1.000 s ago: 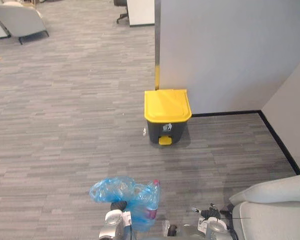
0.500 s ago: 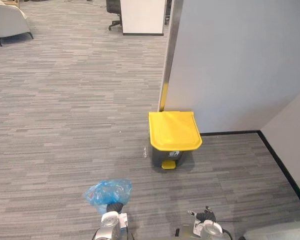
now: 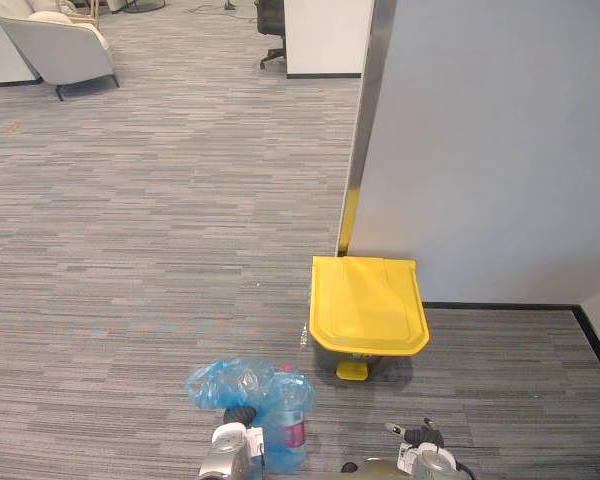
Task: Gather rubbish on tea table into small bin, then transfer packed bag to large trash can.
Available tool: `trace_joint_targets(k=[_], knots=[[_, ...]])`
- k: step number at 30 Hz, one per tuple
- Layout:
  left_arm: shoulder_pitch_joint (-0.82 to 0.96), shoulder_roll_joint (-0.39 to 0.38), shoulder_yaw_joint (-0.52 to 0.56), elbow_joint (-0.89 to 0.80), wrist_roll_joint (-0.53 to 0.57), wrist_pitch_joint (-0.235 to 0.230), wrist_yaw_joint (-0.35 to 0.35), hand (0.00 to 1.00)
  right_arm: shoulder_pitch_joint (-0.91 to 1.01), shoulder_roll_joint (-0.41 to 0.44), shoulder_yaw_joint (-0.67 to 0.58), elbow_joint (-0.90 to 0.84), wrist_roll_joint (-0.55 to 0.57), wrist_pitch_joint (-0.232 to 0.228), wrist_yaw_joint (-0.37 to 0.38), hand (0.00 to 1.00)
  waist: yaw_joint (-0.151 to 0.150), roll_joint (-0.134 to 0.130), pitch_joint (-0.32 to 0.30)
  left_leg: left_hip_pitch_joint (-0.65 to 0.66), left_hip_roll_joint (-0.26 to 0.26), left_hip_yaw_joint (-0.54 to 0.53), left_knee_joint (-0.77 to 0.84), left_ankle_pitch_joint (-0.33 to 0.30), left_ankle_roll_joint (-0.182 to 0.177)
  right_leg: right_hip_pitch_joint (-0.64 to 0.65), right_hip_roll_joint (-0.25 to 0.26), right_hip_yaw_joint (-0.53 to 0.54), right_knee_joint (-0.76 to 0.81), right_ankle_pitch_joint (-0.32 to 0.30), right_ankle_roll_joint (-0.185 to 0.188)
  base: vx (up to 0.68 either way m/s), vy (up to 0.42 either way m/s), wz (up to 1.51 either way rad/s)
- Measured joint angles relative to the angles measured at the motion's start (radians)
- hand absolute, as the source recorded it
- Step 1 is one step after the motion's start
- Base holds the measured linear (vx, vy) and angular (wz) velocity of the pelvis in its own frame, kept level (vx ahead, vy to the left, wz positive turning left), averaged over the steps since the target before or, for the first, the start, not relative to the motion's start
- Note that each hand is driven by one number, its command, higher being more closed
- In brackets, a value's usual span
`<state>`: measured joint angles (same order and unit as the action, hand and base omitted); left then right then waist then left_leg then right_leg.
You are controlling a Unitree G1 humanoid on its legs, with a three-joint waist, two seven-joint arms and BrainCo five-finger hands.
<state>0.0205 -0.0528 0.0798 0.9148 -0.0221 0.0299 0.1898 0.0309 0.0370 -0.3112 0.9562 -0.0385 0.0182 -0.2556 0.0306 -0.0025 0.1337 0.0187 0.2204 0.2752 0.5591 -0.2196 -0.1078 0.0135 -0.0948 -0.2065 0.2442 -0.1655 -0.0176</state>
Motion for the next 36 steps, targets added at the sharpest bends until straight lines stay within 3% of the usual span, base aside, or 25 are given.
trace_joint_targets(k=[1,2,3,4,6,11,19,21,23,24,26,28,30,32,34,36], knots=[[0.000,0.000,-0.001,0.000,0.000,0.000,0.000,1.00,-0.001,0.000,0.000,0.000,0.000,0.001,-0.001,0.00,-0.001,-0.001,0.001,-0.002,-0.002,0.015,-0.080,-0.018,0.012,0.006,-0.002,0.002,-0.009,0.006,0.009,0.05,0.137,0.00],[0.001,0.000,-0.001,0.000,0.000,0.000,0.000,1.00,0.001,-0.001,0.000,0.000,0.000,0.001,-0.001,0.00,0.000,0.003,-0.001,0.000,-0.009,0.019,-0.188,0.006,0.032,0.007,-0.001,0.002,-0.009,0.009,0.017,0.03,0.150,0.01],[0.002,-0.003,-0.003,0.000,0.000,0.000,0.000,1.00,0.002,-0.004,0.000,-0.001,0.000,0.001,-0.001,0.00,-0.003,0.018,-0.010,0.002,-0.016,0.012,-0.268,0.070,0.044,0.003,0.008,0.002,-0.009,0.009,0.028,0.03,0.187,-0.11],[0.002,-0.005,0.000,0.001,0.000,0.001,0.003,1.00,-0.001,-0.007,0.003,0.003,0.000,0.002,0.000,0.00,-0.003,0.017,-0.013,0.021,-0.023,0.006,-0.309,0.060,0.013,-0.002,0.015,0.022,-0.009,0.007,0.052,0.02,0.184,-0.09],[0.005,-0.003,-0.001,0.001,0.001,0.004,0.003,1.00,0.001,0.003,0.006,0.002,-0.001,0.002,0.000,0.00,-0.003,-0.003,-0.023,0.038,-0.052,0.032,-0.359,0.064,0.008,-0.013,-0.009,0.050,-0.025,0.024,0.075,0.01,0.205,-0.27],[0.014,0.009,-0.022,0.011,0.019,0.005,0.003,1.00,0.012,0.006,0.013,0.002,-0.001,0.001,0.001,0.00,-0.005,-0.004,-0.043,0.093,-0.116,0.095,-0.455,0.085,0.028,-0.010,-0.047,0.105,-0.081,0.062,0.114,-0.01,0.153,-0.30],[0.015,0.013,-0.016,0.041,0.021,0.004,0.003,1.00,0.007,0.001,0.002,0.018,-0.003,0.001,0.001,0.00,-0.003,0.010,-0.052,0.131,-0.132,0.101,-0.507,0.095,0.026,0.019,-0.041,0.107,-0.127,0.081,0.117,0.04,0.033,-0.05],[0.010,0.009,0.013,0.041,0.021,0.003,0.003,1.00,0.000,0.002,0.005,0.023,-0.003,0.002,0.002,0.00,0.005,0.004,-0.046,0.142,-0.137,0.118,-0.516,0.093,0.028,-0.023,-0.048,0.120,-0.038,0.054,0.110,0.00,0.020,-0.20],[0.002,0.001,0.018,0.041,0.021,0.003,0.003,1.00,-0.012,-0.003,0.005,0.018,-0.004,0.000,0.004,0.00,0.006,0.007,-0.030,0.142,-0.125,0.128,-0.500,0.075,0.037,-0.121,-0.049,0.140,0.162,0.050,0.111,-0.08,0.011,-0.20],[-0.005,0.002,0.020,0.039,0.020,0.002,0.003,1.00,-0.016,-0.002,0.002,0.007,-0.005,-0.001,0.004,0.00,0.005,-0.010,-0.004,0.164,-0.128,0.122,-0.485,0.048,0.044,-0.185,-0.070,0.137,0.336,0.056,0.108,-0.07,-0.009,-0.07],[-0.014,0.010,0.021,0.040,0.020,0.002,0.004,1.00,-0.018,-0.005,0.000,0.002,-0.006,-0.003,0.003,0.00,0.004,-0.032,0.016,0.206,-0.125,0.115,-0.452,0.010,0.046,-0.273,-0.097,0.134,0.529,0.052,0.091,0.02,-0.012,-0.02],[-0.021,0.016,0.020,0.055,0.020,0.000,0.004,1.00,-0.013,-0.010,-0.001,0.001,-0.009,-0.004,0.004,0.00,0.003,-0.036,0.018,0.210,-0.101,0.103,-0.413,-0.027,0.039,-0.330,-0.094,0.084,0.477,0.022,0.082,0.08,-0.026,0.07],[-0.038,0.017,0.019,0.080,0.020,0.000,0.004,1.00,-0.020,-0.010,-0.020,-0.001,-0.003,-0.011,0.003,0.00,-0.001,-0.034,0.027,0.226,-0.079,0.087,-0.406,-0.039,0.025,-0.370,-0.085,0.033,0.298,0.064,0.074,0.21,-0.067,0.27],[-0.049,0.015,0.019,0.080,0.021,0.001,0.004,1.00,-0.041,-0.007,-0.031,0.002,-0.003,-0.009,0.000,0.00,-0.005,-0.036,0.050,0.233,-0.060,0.066,-0.358,-0.088,-0.001,-0.366,-0.064,0.000,0.054,0.132,0.090,0.37,-0.177,0.38],[-0.058,0.016,0.020,0.084,0.021,-0.001,0.005,1.00,-0.033,0.000,-0.040,0.005,-0.002,-0.008,0.002,0.00,-0.008,-0.067,0.064,0.282,-0.083,0.036,-0.321,-0.147,-0.040,-0.351,-0.079,0.004,0.050,0.125,0.095,0.45,-0.236,0.26],[-0.082,0.004,-0.003,0.089,0.021,-0.004,0.002,1.00,-0.073,-0.025,-0.051,0.002,-0.012,-0.004,0.000,0.00,-0.005,0.003,0.088,0.294,-0.041,0.009,-0.313,-0.167,-0.012,-0.368,-0.050,-0.012,0.134,0.070,0.099,0.39,-0.195,0.05]])
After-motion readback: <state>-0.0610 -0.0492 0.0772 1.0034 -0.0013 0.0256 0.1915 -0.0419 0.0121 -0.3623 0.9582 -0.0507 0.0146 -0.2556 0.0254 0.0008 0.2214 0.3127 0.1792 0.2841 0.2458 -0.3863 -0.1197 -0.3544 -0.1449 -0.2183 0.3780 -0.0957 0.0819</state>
